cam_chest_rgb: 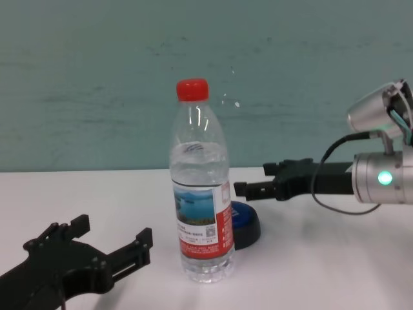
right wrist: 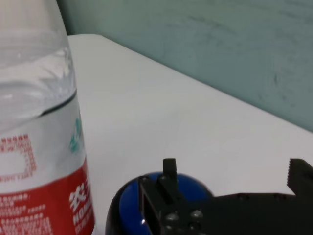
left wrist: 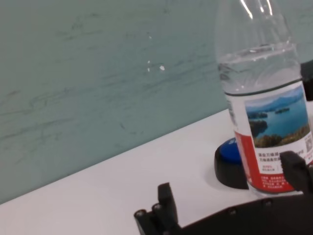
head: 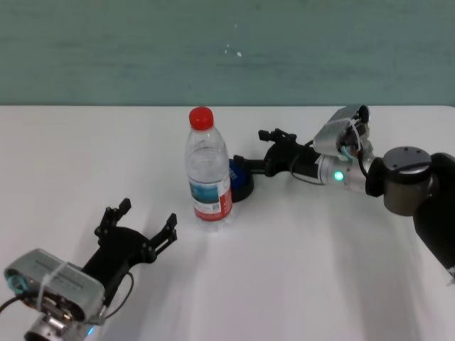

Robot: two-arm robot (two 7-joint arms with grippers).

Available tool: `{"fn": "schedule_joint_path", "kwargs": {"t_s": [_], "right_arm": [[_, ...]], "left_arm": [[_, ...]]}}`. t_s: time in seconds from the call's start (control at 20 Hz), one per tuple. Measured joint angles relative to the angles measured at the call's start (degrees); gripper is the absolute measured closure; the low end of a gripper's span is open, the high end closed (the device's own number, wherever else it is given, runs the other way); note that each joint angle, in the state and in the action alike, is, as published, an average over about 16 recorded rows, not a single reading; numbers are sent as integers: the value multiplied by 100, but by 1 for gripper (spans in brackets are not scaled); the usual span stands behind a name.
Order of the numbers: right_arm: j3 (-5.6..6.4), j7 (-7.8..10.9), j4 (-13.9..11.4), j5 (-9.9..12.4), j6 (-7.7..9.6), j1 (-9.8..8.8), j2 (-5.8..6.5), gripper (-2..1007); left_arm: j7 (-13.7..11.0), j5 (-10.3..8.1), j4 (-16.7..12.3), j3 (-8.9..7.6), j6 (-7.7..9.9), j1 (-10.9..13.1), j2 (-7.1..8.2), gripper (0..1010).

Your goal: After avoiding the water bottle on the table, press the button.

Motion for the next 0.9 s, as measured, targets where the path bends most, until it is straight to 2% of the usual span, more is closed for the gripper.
{"fn": "schedule_joint_path", "kwargs": {"t_s": [0.25,0.55,0.9], "right_arm": [[-14,-86,-287,16,19,-89,73,1],[-26,-163,-487,67,29,-169,128,1],[45,-359,-856,162,42,-400,223,1]], "left_arm": [[0,0,0,0,0,0,0,10],[0,0,0,0,0,0,0,10],[0,0,0,0,0,0,0,10]]}}
